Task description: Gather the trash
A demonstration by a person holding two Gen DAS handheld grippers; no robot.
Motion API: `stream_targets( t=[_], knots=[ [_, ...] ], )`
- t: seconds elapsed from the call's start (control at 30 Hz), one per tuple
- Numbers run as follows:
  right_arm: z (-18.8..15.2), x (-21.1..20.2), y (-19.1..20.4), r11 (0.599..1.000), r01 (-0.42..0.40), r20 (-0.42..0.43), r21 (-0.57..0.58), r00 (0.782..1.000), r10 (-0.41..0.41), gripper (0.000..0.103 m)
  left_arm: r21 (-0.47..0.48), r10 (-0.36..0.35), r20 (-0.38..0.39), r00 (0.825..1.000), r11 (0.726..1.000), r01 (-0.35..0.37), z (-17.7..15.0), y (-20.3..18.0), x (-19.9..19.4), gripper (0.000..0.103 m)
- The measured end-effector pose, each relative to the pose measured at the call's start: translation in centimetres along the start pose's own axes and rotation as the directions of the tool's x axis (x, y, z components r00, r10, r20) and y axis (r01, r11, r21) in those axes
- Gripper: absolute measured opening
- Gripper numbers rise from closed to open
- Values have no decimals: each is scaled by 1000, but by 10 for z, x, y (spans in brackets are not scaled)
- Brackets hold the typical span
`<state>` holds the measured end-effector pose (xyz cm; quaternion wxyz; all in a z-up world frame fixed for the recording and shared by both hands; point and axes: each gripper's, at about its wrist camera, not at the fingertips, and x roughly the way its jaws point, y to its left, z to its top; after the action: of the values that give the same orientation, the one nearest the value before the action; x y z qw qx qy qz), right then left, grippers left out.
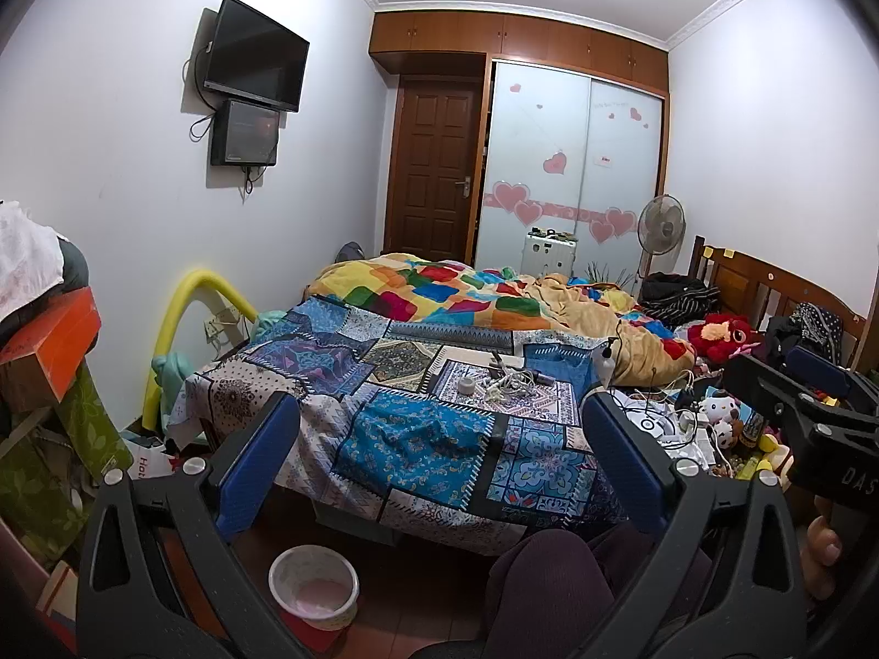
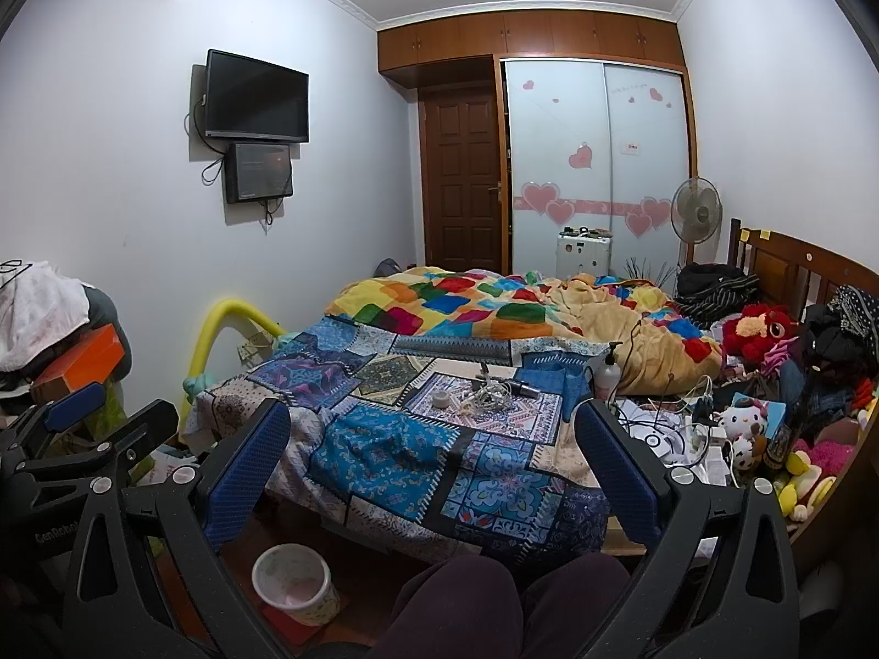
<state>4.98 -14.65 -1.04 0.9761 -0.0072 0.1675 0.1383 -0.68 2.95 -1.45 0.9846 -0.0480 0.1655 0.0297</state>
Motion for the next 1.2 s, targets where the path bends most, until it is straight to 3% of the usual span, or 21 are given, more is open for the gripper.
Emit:
stream_targets(
  t=[0.7, 0.97, 1.2],
  knots=[
    [-3, 24, 0, 1000, -3, -24, -16, 1000, 3, 103, 1, 12, 25, 1000, 1000, -12, 2, -13, 15, 103],
    [12, 61, -16, 999, 35, -34, -15, 999, -36, 103, -32, -1, 12, 1000, 1000, 1, 29, -18, 65, 103],
    [26, 108, -49, 995, 101, -60, 0, 993, -101, 103, -43, -15, -53, 998, 999, 13, 51, -18, 137, 103]
  ],
)
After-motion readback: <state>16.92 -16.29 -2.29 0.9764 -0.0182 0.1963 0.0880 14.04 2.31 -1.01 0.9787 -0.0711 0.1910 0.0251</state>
